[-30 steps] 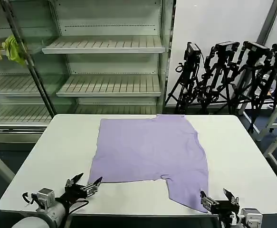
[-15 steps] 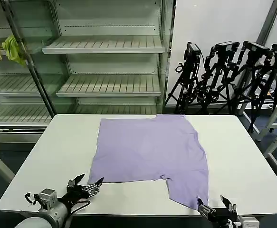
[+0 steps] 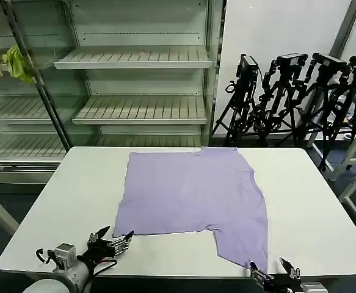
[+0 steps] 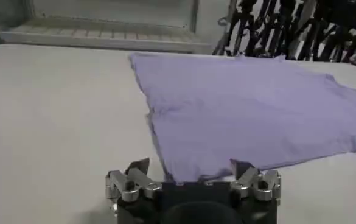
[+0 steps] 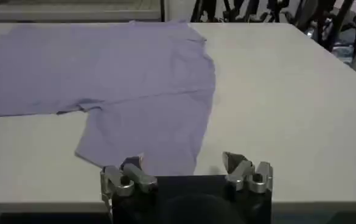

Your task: Fold and organize the clothes.

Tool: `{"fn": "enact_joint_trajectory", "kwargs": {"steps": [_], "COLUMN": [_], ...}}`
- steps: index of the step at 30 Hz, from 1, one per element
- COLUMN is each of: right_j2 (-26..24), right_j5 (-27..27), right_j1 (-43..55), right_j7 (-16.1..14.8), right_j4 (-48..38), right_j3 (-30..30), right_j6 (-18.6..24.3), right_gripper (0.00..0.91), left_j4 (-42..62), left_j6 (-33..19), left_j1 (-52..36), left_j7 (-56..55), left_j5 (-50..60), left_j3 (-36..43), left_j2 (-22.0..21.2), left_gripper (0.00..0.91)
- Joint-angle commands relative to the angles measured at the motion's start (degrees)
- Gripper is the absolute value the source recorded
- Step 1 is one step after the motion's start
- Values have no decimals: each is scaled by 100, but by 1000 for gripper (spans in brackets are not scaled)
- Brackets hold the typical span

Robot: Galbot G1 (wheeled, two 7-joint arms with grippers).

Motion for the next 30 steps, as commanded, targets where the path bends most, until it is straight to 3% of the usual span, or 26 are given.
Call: {"fn": "enact_joint_trajectory", "kwargs": {"steps": [1, 18, 22, 24, 25, 27, 30], "right_j2": [6, 1, -1, 0, -2, -4, -3], "right_j5": [-39, -32, -35, -36, -35, -37, -54], "right_j1": [-40, 21, 48, 60, 64, 72, 89], "right_j7": [22, -10, -18, -18, -26, -31, -59], "right_j4": [38, -283, -312, -328, -337, -350, -377], "right_j3": [-61, -279, -318, -329, -334, -341, -372], "right_j6": [-1, -31, -29, -30, -30, -29, -33], "right_gripper": [907, 907, 907, 897, 806, 746, 584], "left_j4": [26, 53, 68, 71, 74, 77, 70], "left_j6": [2, 4, 4, 4, 4, 4, 3], "left_j1": [-4, 1, -13, -17, -18, -17, -12], "left_j7": [-7, 13, 24, 28, 29, 35, 52], "left_j5": [-3, 44, 53, 62, 65, 78, 97], "left_j3": [14, 8, 17, 20, 20, 22, 15], "left_j2": [5, 11, 6, -3, -7, -12, -18], "left_gripper": [544, 514, 363, 353, 322, 302, 272]}}
